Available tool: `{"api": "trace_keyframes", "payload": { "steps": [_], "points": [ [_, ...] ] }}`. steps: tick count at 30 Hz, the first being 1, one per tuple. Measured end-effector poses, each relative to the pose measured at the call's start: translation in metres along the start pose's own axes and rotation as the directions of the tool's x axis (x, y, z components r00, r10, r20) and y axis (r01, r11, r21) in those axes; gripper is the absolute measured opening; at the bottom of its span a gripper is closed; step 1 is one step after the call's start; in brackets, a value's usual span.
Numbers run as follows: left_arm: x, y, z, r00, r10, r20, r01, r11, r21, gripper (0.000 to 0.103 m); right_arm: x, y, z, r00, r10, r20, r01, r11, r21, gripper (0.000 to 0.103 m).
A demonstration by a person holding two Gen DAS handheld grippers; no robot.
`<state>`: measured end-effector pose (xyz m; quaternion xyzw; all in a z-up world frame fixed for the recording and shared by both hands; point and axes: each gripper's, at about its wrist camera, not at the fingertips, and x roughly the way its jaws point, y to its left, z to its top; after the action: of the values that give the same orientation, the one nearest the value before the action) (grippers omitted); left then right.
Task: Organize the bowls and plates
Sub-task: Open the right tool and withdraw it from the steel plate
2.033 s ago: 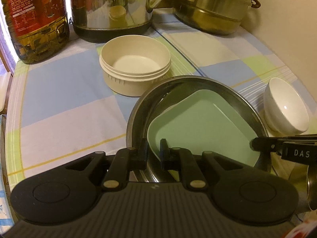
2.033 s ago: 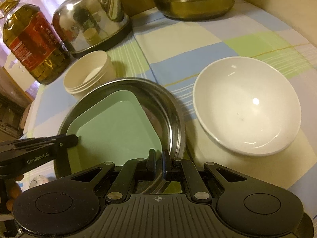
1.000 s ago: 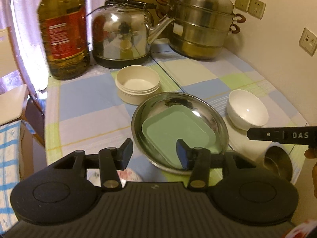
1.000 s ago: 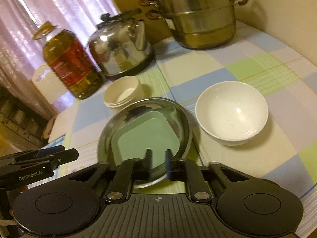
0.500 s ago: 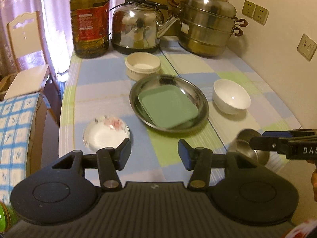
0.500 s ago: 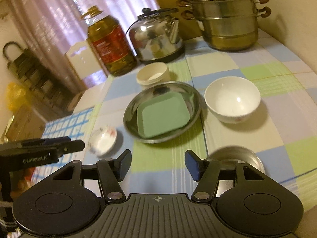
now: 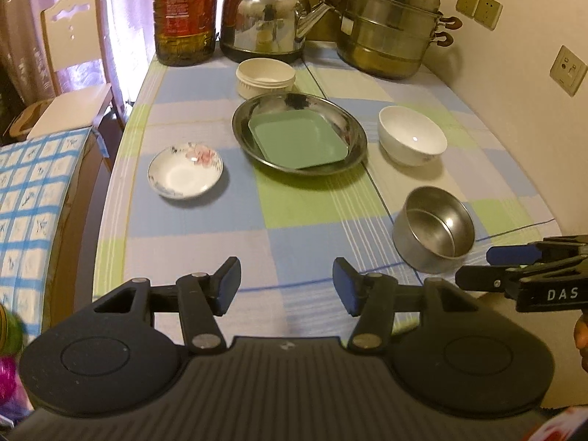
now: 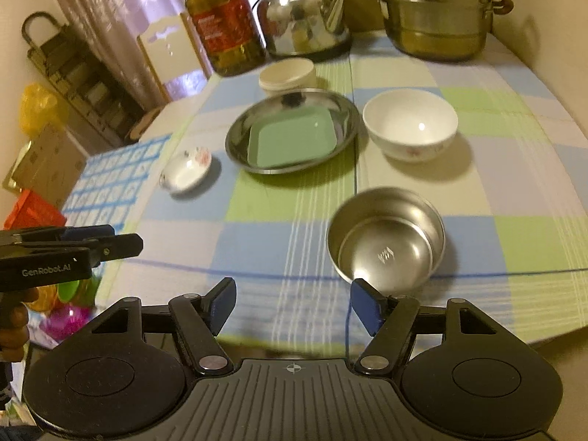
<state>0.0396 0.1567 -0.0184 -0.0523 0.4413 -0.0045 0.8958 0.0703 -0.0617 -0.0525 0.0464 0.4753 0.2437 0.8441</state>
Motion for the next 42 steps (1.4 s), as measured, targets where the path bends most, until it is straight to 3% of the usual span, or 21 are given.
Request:
{"api": "trace_keyframes", "payload": {
  "steps": [20,42],
  "points": [
    [-0.006,0.005,-0.016,0.999,0.045,-0.023,-0.046,0.998,-0.033,0.053,0.014,0.01,-0.003,0.997,0.039,-0.06,-0.042,0.998,-0.042,0.069],
    [0.006,0.05,0.003,0.998,0.053,-0.036,-0.055,0.997,-0.051,0.053,0.039,0.03,0.019,0.996,0.088,-0.02,-0.088,0.996,0.015,0.069]
  ]
}}
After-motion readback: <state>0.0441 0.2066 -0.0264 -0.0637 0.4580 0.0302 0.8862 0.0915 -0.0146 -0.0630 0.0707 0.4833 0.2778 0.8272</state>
